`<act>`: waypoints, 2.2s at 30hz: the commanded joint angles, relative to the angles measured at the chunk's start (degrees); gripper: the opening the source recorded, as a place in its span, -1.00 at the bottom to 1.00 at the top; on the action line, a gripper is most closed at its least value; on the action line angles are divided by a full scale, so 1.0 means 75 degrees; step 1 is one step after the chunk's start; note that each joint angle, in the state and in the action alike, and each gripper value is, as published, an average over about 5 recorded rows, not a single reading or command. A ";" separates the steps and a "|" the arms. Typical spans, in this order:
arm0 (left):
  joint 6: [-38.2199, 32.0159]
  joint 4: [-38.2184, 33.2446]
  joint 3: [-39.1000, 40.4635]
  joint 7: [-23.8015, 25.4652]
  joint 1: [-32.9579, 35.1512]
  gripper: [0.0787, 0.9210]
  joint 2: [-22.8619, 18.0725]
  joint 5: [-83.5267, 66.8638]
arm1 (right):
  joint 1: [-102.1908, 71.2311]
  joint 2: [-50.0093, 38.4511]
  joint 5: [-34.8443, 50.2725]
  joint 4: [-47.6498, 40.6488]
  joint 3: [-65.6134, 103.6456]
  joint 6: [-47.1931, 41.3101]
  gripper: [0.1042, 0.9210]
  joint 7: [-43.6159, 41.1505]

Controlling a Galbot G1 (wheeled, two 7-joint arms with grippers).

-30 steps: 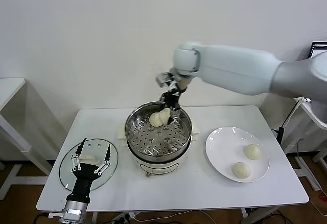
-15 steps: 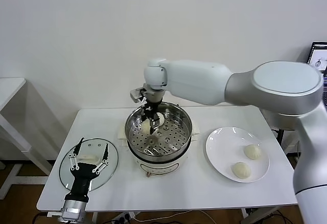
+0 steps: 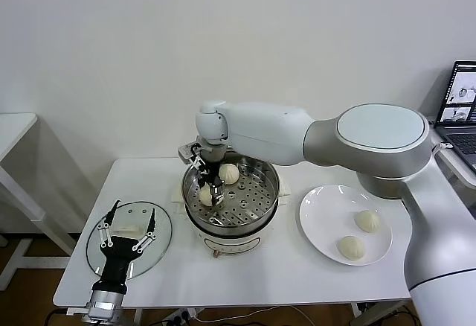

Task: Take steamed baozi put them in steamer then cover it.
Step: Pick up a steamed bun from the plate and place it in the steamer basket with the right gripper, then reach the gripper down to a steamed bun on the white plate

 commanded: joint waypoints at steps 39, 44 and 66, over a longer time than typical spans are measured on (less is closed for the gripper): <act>0.0098 -0.0202 0.0296 -0.0181 0.0347 0.77 -0.0153 0.0429 | -0.2404 -0.8177 -0.2491 0.2800 0.1578 0.1140 0.76 -0.0442; 0.0094 -0.0160 0.0277 -0.0176 0.0352 0.77 -0.0147 0.0440 | -0.2803 -0.7901 -0.2550 0.2565 0.1882 0.1096 0.76 -0.0203; 0.0048 -0.0089 0.0432 -0.0143 0.0402 0.77 -0.0185 0.0474 | -0.2885 -0.7174 -0.2439 0.2024 0.2055 0.0995 0.69 -0.0142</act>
